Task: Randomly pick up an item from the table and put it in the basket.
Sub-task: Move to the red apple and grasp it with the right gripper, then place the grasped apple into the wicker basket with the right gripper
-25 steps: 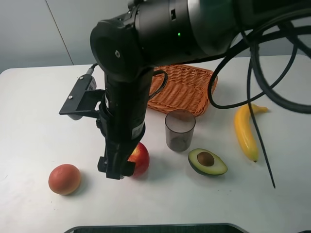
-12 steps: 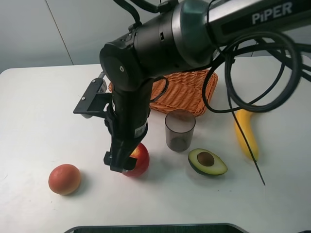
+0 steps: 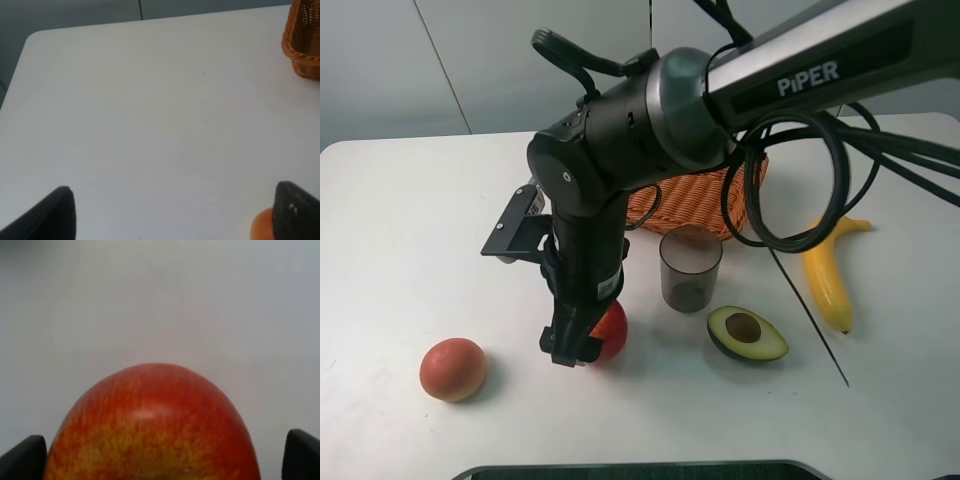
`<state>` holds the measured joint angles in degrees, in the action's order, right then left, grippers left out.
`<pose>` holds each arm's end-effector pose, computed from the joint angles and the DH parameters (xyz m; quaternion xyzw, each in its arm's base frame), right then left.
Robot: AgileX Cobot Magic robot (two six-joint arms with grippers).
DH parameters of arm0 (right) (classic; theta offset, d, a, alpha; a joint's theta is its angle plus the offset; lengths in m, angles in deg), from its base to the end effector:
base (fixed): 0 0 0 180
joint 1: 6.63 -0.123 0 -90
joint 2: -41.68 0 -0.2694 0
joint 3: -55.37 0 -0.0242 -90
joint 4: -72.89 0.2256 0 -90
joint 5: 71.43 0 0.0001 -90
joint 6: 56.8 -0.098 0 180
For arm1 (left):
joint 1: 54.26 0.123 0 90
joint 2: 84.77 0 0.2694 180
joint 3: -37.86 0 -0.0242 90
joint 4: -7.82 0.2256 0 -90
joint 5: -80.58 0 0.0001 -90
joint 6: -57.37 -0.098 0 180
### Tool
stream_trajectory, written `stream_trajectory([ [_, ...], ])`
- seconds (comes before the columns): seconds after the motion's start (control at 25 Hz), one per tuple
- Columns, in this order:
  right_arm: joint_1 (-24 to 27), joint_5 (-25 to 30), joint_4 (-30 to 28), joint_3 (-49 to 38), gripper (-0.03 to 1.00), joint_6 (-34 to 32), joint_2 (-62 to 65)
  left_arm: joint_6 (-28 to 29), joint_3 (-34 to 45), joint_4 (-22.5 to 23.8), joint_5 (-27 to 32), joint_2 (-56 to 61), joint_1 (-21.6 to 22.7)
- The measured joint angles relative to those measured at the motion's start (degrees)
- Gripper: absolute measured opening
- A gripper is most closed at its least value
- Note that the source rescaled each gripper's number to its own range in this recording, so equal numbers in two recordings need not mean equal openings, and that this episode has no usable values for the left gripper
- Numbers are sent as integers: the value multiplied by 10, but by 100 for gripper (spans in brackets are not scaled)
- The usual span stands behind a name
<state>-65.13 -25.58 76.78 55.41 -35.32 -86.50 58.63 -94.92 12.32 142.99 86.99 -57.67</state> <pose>0.1888 0.3173 0.1171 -0.6243 0.7790 0.0409 0.0416 -0.0077 0.0073 0.2638 0.0137 0.8558 0.0181 0.5168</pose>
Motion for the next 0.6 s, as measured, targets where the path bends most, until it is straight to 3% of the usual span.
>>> stream_trajectory([
  [0.28,0,-3,0,0,100,-2,-7,0,0,0,0,0,0],
  [0.32,0,-3,0,0,81,-2,-7,0,0,0,0,0,0],
  [0.36,0,-3,0,0,47,-2,-7,0,0,0,0,0,0],
  [0.4,0,-3,0,0,0,-2,-7,0,0,0,0,0,0],
  [0.44,0,-3,0,0,5,-2,-7,0,0,0,0,-1,0],
  [0.6,0,-3,0,0,5,-5,-7,-1,0,0,0,-1,0],
])
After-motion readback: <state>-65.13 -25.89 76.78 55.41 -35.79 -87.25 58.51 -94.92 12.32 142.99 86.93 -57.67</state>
